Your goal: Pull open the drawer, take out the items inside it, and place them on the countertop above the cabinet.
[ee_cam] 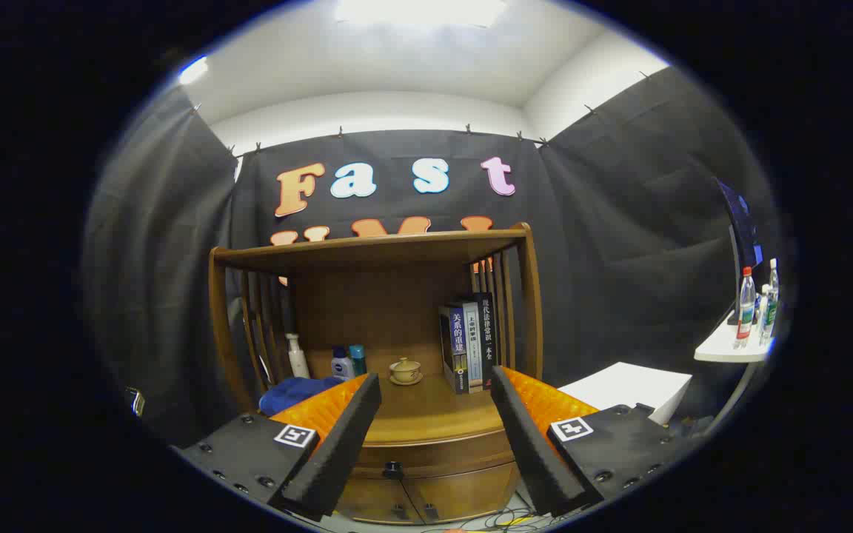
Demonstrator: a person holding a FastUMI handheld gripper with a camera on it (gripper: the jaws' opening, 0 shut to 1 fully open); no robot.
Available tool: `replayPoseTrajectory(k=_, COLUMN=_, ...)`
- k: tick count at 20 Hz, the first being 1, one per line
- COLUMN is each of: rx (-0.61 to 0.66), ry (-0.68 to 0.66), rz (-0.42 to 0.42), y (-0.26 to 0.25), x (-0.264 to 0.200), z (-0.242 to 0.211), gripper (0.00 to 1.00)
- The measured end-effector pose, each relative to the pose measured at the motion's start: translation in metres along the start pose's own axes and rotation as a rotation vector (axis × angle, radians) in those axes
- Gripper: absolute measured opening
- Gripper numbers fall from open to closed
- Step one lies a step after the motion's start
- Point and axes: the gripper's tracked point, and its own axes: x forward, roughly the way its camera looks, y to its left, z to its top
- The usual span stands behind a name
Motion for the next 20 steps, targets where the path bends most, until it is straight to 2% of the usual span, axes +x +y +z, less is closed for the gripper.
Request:
replayPoseTrajectory(k=5, rx=0.003, ry=-0.008, rz=-0.025, y=-0.012, x=0.004, z=0.001, gripper=0.99)
replayPoseTrajectory(k=9, rx=-0.005, ry=0.007, rz=0.008, y=0.000, x=0.007, z=-0.010, gripper=0.99)
replayPoseTrajectory(k=13, rx=-0.013, ry=0.016, rz=-0.003, y=-0.002, x=0.009, z=-0.015, gripper=1.00)
replayPoseTrajectory(k=20, rx=-0.018, ry=0.005, rz=0.034, y=0.014, x=0.020, z=-0.031, gripper=1.00)
